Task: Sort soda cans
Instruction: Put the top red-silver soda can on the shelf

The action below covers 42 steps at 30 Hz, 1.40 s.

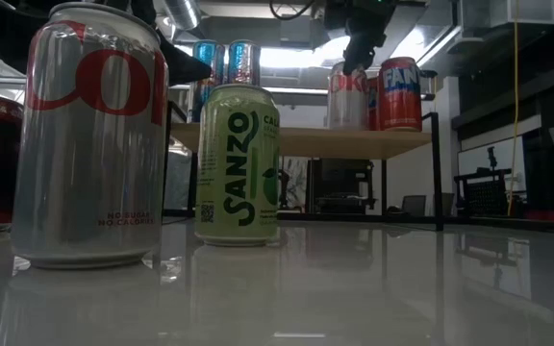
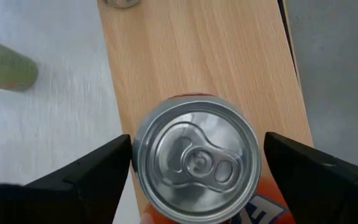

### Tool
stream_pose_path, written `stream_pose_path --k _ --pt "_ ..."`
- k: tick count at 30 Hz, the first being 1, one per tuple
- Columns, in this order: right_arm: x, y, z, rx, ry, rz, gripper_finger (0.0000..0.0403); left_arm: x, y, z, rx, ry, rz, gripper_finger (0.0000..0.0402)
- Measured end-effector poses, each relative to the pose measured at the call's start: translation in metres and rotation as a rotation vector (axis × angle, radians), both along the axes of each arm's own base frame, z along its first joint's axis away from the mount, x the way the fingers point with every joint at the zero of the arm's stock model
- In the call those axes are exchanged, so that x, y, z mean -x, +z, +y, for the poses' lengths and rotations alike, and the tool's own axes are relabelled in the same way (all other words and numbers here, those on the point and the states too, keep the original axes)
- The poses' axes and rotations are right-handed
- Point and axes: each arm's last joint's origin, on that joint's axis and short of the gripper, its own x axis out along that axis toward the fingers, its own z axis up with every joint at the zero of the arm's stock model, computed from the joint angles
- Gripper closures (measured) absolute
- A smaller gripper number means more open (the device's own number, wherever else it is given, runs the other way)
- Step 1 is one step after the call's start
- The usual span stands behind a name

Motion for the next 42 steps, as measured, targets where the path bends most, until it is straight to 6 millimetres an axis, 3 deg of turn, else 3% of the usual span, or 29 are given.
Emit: stream_pose_path --k 6,13,17,21,26,31,36,42 --pt "0.005 0.008 0.002 0.022 -0.007 -0.013 0.0045 0.000 0.000 0.000 0.000 0.000 0.000 0.0401" --pt "0.019 0.058 0.009 0.079 -0.022 -0.155 0.0045 0.000 0.000 0.000 0.000 0.000 0.000 0.0401" --pt "0.024 0.088 0.027 0.071 -0.035 -0.274 0.0045 0.000 0.000 0.000 -0.001 0.000 0.000 0.0401" --pt "0.021 0.099 0.064 0.038 0.014 -0.296 0.0045 0.000 0.000 0.000 -0.001 0.001 0.000 0.0401" --pt "0.009 0.091 0.117 0.113 0.009 -0.234 0.0045 0.000 0.000 0.000 -0.001 0.001 0.000 0.0401" --pt "0.002 0.069 0.156 0.210 -0.174 -0.185 0.0045 0.000 0.000 0.000 -0.001 0.001 0.000 0.0401" --pt "-0.001 0.043 0.182 0.220 -0.260 -0.147 0.0045 0.000 0.000 0.000 0.000 -0.005 0.000 0.0401" --pt "-0.012 0.006 0.201 0.204 -0.146 -0.067 0.0045 0.000 0.000 0.000 0.000 -0.007 0.001 0.0401"
